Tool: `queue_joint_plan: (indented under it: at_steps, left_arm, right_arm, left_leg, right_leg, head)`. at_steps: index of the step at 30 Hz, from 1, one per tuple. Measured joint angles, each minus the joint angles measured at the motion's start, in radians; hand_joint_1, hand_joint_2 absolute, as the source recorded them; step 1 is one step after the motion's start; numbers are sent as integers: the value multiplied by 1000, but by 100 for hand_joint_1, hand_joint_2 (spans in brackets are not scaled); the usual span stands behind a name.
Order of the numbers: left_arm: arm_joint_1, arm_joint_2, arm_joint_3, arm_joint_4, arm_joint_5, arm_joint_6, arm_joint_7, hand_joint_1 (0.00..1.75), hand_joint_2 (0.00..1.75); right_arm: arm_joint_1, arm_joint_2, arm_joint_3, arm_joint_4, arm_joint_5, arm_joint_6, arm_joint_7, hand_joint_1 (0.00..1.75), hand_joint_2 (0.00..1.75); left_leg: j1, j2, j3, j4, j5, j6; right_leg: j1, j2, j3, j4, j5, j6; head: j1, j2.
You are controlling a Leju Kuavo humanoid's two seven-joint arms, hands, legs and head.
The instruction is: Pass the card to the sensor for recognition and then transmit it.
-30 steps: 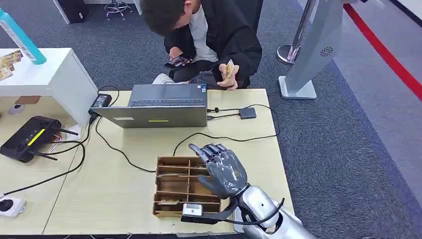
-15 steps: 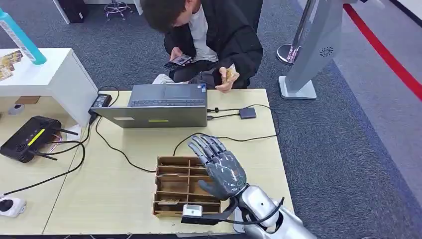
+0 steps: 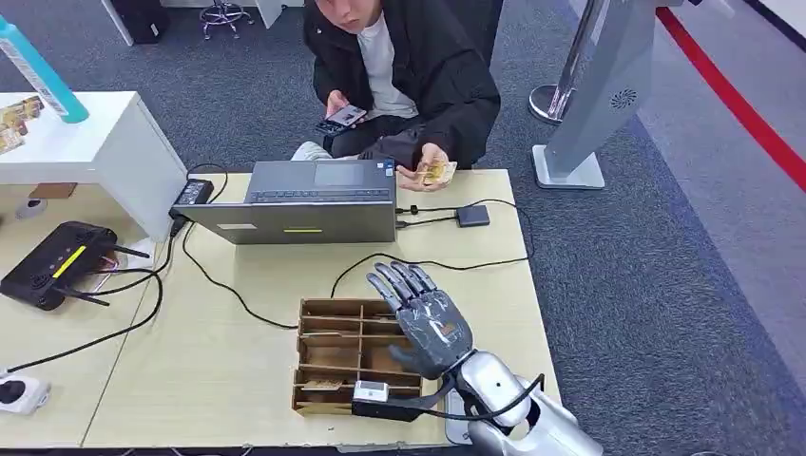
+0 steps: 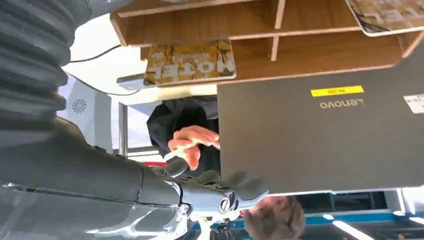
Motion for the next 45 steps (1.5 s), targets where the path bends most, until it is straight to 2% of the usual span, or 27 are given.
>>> queue_joint_plan:
  at_steps: [18, 19, 20, 22, 45]
  left_arm:
    - [0, 0, 0, 0, 1, 3, 4, 0, 0]
    - [0, 0, 0, 0, 1, 3, 5, 0, 0]
    - [0, 0, 0, 0, 1, 5, 8, 0, 0]
    - [0, 0, 0, 0, 2, 5, 10, 0, 0]
    - [0, 0, 0, 0, 3, 2, 9, 0, 0]
  right_arm:
    - [0, 0, -8, 5, 10, 0, 2, 26, 175]
    - [0, 0, -8, 5, 10, 0, 2, 31, 175]
    - [0, 0, -8, 5, 10, 0, 2, 45, 175]
    - [0, 0, -8, 5, 10, 0, 2, 54, 175]
    - [0, 0, -11, 3, 12, 7, 1, 56, 175]
  left_leg:
    - [0, 0, 0, 0, 0, 0]
    - [0, 0, 0, 0, 0, 0]
    - [0, 0, 0, 0, 0, 0]
    - [0, 0, 0, 0, 0, 0]
    - [0, 0, 0, 0, 0, 0]
  right_leg:
    - [0, 0, 0, 0, 0, 0]
    - [0, 0, 0, 0, 0, 0]
    - [0, 0, 0, 0, 0, 0]
    - [0, 0, 0, 0, 0, 0]
    - [0, 0, 0, 0, 0, 0]
  head:
    - [0, 0]
    - [0, 0]
    - [0, 0]
    - [0, 0]
    - [0, 0]
